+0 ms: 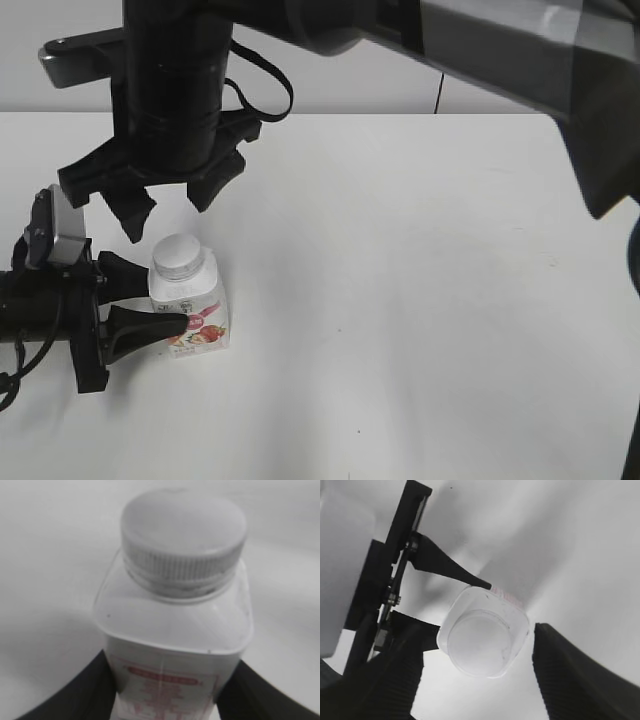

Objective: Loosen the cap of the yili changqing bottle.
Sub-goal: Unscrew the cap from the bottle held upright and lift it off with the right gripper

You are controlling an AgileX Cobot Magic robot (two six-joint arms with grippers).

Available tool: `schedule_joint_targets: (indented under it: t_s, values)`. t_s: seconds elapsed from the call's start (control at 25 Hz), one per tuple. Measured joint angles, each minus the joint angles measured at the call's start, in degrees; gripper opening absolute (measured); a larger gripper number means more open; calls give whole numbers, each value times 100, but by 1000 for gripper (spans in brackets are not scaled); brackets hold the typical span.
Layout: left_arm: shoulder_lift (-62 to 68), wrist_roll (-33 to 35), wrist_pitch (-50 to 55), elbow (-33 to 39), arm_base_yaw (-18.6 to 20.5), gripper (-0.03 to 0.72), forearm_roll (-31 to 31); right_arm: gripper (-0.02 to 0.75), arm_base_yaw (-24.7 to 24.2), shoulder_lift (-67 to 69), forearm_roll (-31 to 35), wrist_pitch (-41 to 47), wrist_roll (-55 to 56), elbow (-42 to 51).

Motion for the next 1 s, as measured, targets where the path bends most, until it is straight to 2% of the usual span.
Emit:
schedule_joint_targets:
  t_s: [0.2, 0.72, 1.0]
  values:
    - [0, -2, 0, 0, 0, 365, -4, 535, 0, 5, 30, 0, 329, 0]
    - [0, -2, 0, 0, 0, 365, -4, 533, 0, 252, -113, 0, 356, 0]
    - [0, -7, 0, 0, 0, 365, -4, 532, 0, 252, 21, -6, 363, 152]
